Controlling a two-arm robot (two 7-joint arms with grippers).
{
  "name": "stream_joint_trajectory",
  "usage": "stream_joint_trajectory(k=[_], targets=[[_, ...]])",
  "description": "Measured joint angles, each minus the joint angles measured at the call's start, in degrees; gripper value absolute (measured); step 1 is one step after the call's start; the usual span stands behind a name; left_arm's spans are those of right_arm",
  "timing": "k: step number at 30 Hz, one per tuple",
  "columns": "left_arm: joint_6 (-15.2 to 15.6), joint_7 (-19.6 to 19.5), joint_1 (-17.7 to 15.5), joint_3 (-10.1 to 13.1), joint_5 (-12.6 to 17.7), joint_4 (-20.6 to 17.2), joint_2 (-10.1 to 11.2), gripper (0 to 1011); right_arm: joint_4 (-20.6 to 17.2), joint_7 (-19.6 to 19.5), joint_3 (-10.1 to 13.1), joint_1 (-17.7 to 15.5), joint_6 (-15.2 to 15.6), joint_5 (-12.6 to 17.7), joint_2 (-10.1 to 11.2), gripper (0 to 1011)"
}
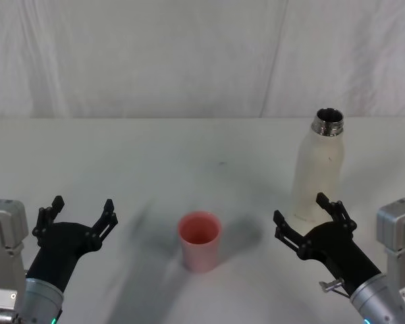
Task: Grasp the thermos with one hand and pour water into the cup lid.
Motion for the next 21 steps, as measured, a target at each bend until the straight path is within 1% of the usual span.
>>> stream_joint_trajectory(k=[4, 6, 7, 10, 16, 21], targets=[[0.0, 0.0, 0.0, 0.0, 0.0, 0.0, 0.0, 1001, 0.5, -0.7, -0.7, 0.4, -1.1, -2.3, -0.2, 1001], [0.0, 0.0, 0.0, 0.0, 0.0, 0.0, 0.0, 1001, 0.9, -1.5, -1.1, 0.7, -2.0, -4.6, -0.5, 1001], [0.0, 0.0, 0.0, 0.0, 0.0, 0.0, 0.0, 1001, 0.9, -1.5, -1.1, 0.7, -2.0, -4.6, -0.5, 1001], [0.0, 0.0, 0.0, 0.0, 0.0, 0.0, 0.0, 1001, 1.2, -2.7, -1.2, 0.7, -2.3, -6.8, -1.0, 1001], [0.0, 0.0, 0.0, 0.0, 0.0, 0.0, 0.0, 1001, 1.2, -4.0, -0.4, 0.1, -1.9, -8.5, -1.9, 1001], [0.0, 0.0, 0.0, 0.0, 0.0, 0.0, 0.0, 1001, 0.9, -4.5, -0.1, -0.4, -1.5, -9.2, -2.4, 1001]])
